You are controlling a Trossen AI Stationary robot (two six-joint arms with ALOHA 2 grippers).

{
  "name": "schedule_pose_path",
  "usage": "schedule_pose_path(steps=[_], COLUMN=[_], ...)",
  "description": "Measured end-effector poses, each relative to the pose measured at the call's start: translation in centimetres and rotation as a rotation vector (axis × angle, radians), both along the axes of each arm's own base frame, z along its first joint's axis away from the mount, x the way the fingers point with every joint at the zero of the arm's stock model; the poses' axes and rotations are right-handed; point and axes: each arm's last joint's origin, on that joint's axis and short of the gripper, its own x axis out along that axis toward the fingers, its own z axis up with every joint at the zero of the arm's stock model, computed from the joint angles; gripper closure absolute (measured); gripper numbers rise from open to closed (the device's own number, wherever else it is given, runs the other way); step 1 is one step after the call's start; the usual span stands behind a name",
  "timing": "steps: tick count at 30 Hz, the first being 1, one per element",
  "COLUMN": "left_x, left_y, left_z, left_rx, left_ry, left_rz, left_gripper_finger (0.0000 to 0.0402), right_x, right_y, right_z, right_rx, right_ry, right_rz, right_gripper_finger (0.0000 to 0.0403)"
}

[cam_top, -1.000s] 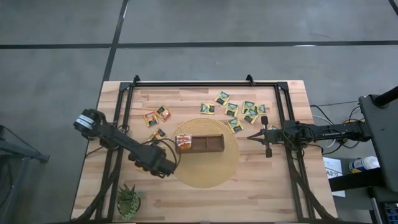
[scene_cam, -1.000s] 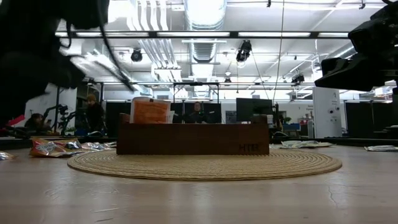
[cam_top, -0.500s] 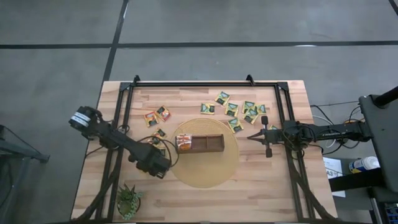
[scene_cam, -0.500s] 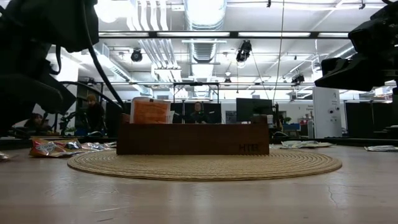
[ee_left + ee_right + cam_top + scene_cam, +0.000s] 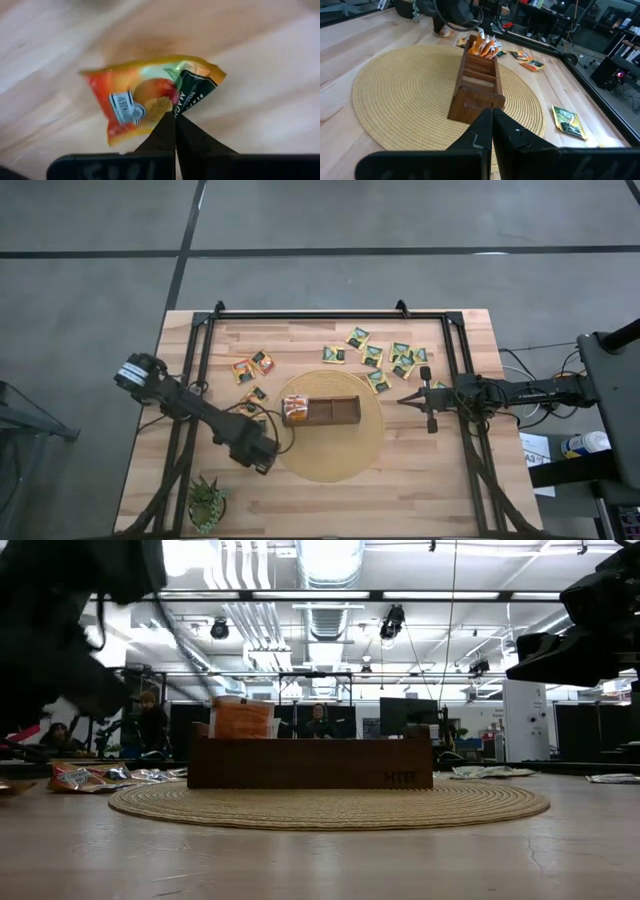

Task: Pick & Place Tea
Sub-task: Put the orange tea bag into the middle section of the wooden organizer

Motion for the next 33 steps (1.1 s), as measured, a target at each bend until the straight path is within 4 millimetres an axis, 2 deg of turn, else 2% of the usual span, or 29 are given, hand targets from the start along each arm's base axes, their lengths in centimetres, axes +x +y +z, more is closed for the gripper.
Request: schedule_pose_path(steps=[7, 11, 16, 20, 25, 30, 33], left_x=[2.8, 4.2, 5.8, 6.7, 7.9, 9.6, 10.9], left_y=[-1.0, -0.9, 0.5, 2.7, 6.6, 9.9, 11.3], left_z=[5.2, 8.8, 13.2, 15.9, 17.1, 16.3, 15.7], left_rx=[-0.049, -0.034, 0.006, 0.047, 0.072, 0.015, -0.038], left_ry=[-0.238, -0.366, -0.488, -0.546, -0.539, -0.583, -0.617], left_rz=[-0.134, -0.217, -0.317, -0.389, -0.452, -0.571, -0.64], left_gripper_finger=[0.0401, 0.0401, 0.0401, 0.0401, 0.0401, 0.0401, 0.0401], right_x=[0.0, 0.0, 0.0, 0.0, 0.0, 0.0, 0.0], right_y=[0.0, 0.0, 0.0, 0.0, 0.0, 0.0, 0.0], right_z=[0.0, 0.0, 0.0, 0.0, 0.0, 0.0, 0.0], right_rx=[0.0, 0.0, 0.0, 0.0, 0.0, 0.0, 0.0], right_ry=[0.0, 0.0, 0.0, 0.0, 0.0, 0.0, 0.0], right_rz=[0.0, 0.0, 0.0, 0.0, 0.0, 0.0, 0.0], right_gripper_finger=[0.0394, 0.0394, 0.0394, 0.0394, 0.0394, 0.0394, 0.0394])
